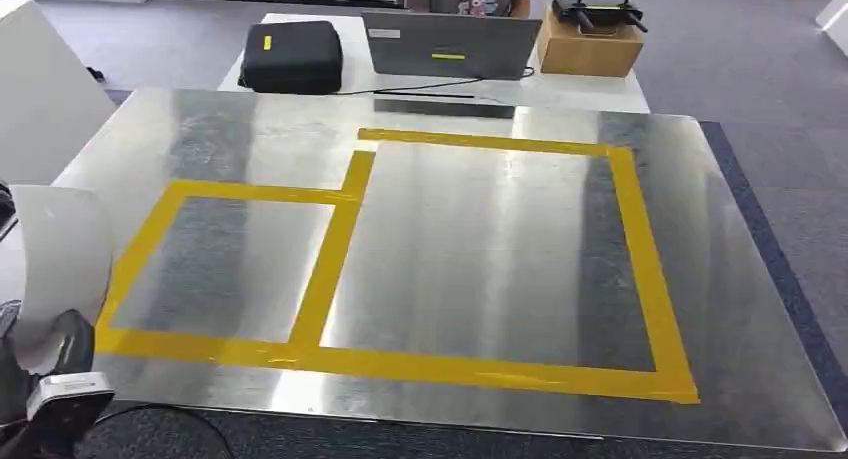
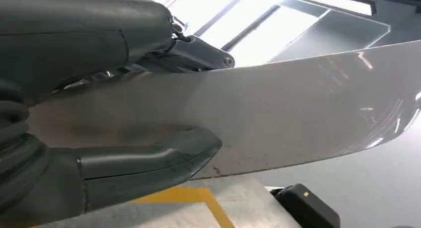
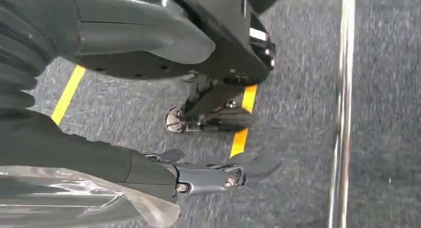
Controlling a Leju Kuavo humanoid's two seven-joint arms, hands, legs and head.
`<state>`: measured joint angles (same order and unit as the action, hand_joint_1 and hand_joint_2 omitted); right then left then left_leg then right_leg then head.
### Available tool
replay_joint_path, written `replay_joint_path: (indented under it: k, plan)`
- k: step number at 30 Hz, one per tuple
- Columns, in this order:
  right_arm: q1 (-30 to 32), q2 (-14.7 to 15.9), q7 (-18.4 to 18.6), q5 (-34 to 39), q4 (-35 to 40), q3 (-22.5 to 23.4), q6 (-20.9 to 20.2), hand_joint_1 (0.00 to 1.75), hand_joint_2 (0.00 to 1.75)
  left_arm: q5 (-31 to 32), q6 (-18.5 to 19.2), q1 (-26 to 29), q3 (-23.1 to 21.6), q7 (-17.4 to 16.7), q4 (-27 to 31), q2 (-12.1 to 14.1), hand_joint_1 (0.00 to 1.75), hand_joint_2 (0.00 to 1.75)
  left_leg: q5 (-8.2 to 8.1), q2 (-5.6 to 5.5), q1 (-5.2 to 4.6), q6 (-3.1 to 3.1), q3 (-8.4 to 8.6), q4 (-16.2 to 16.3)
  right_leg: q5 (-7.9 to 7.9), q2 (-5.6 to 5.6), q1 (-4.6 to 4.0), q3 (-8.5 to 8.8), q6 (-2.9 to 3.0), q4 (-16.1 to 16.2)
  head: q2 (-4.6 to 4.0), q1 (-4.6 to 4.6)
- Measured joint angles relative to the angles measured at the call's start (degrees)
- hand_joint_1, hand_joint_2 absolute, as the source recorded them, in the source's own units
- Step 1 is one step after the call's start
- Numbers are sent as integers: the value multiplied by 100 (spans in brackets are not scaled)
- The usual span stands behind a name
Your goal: Take the parts from the cabinet and place them on the table.
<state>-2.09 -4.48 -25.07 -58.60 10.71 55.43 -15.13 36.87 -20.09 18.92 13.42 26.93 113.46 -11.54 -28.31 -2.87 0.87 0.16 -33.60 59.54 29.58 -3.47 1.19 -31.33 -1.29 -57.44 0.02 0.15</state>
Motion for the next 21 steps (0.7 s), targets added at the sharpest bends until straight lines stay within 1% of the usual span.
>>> replay_joint_path:
  k: [2,3,5,9,11,13,16,19,21]
  plan:
    - [1,0,0,-24,0,4,0,0,175,55,15,0,0,-4,-22,9,175,175,-2,1,-8,11,0,2,0,0,7,0,-47,8,0,-2]
    - [2,0,0,-35,0,6,0,0,175,118,54,-3,0,-43,-33,20,175,175,-2,1,-11,11,1,4,2,0,13,0,-87,11,0,-2]
    - [1,0,0,-72,0,7,-4,0,175,254,145,-30,0,-173,-83,81,175,175,-1,0,-13,12,3,5,4,2,18,-1,-128,12,0,-4]
    - [-9,0,0,-182,0,4,-55,0,175,554,405,-292,39,-551,-407,348,175,175,5,-1,-11,18,7,0,3,12,10,-4,-129,7,0,-7]
    - [-21,2,0,-282,0,-7,-94,0,175,836,586,-518,72,-785,-700,564,175,175,12,-1,-9,14,11,-2,3,12,7,-7,-129,-6,0,-7]
    - [-54,11,30,-384,0,-31,-118,0,175,1273,762,-811,87,-1085,-1106,799,175,175,18,-1,-9,8,12,-4,3,13,7,-15,-129,-17,0,-7]
    - [-137,26,94,-470,0,-61,-151,0,175,1693,942,-1311,83,-1407,-1810,1103,175,175,28,-1,-5,-4,13,-4,0,10,5,-19,-125,-26,0,-7]
    - [-202,46,135,-492,2,-92,-199,0,175,2016,1023,-1763,26,-1620,-2488,1288,175,175,32,-1,0,-8,13,-4,-3,10,3,-18,-125,-31,0,-4]
    - [-225,48,149,-496,2,-114,-208,0,175,2154,1032,-1944,-24,-1694,-2770,1364,175,175,34,-1,2,-5,13,-4,-3,11,4,-18,-125,-34,0,-7]
